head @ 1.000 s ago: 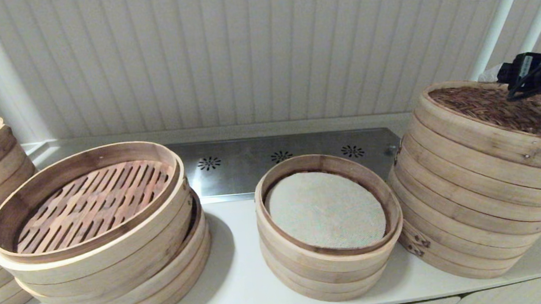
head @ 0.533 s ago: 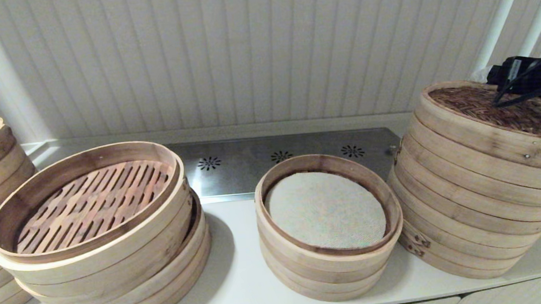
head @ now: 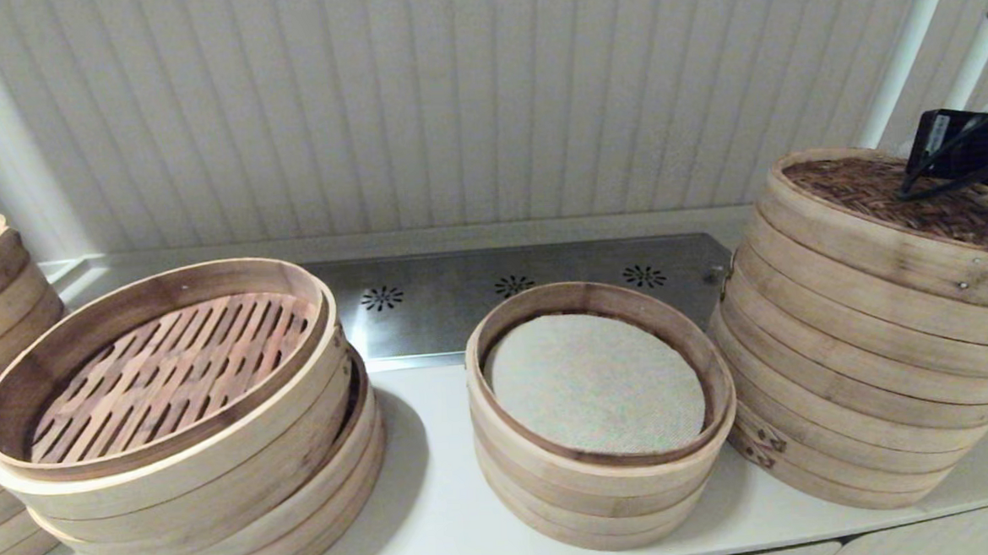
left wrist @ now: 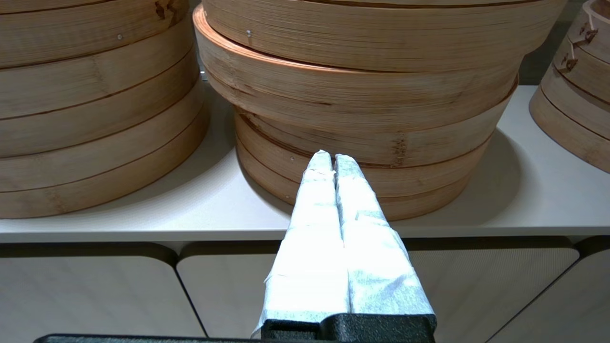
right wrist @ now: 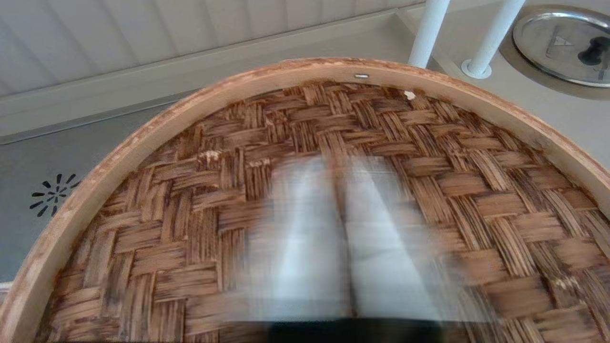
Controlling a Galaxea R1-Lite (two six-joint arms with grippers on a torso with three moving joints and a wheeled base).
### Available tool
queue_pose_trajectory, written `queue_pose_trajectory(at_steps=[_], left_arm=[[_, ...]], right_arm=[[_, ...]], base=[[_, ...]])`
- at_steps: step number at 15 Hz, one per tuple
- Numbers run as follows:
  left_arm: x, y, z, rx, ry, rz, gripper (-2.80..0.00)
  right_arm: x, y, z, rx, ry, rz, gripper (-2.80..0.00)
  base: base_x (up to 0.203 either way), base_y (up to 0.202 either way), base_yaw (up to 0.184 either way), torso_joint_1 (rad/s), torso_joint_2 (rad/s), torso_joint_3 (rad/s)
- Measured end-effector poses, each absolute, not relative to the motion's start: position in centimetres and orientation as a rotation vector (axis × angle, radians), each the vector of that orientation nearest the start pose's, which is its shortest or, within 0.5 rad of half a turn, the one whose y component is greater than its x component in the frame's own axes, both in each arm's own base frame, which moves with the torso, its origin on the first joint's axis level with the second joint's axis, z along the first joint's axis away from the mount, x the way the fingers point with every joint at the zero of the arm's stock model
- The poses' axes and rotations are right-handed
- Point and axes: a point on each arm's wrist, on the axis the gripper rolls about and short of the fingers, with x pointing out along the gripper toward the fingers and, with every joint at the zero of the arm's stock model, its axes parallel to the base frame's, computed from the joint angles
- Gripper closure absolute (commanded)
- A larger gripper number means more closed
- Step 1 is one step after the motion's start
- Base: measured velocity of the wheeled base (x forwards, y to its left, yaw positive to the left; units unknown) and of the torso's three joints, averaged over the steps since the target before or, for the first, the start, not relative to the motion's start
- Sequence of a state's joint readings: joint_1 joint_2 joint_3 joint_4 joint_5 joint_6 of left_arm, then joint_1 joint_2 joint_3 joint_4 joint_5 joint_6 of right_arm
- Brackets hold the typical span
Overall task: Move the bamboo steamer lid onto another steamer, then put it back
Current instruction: Pick up the steamer
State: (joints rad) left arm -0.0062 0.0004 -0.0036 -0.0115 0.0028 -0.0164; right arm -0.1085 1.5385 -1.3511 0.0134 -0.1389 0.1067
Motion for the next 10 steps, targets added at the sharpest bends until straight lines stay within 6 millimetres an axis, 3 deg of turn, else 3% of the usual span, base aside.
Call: queue_pose_trajectory(at_steps=[7,10], left_arm=[[-2.3,0.0,7.8,-0.017,-0.015,-0.003,0.0],[-2.3,0.0,7.8,-0.016,-0.015,-0.004,0.0]], right_arm=[[26.9,-3.3,32.3,0.103,0.182,-0.258,0.0],[26.6,-3.2,33.2,0.103,0.152,-0.255,0.0]], base=[[0.0,0.0,0.0,0.0,0.0,0.0],[0.0,0.0,0.0,0.0,0.0,0.0]])
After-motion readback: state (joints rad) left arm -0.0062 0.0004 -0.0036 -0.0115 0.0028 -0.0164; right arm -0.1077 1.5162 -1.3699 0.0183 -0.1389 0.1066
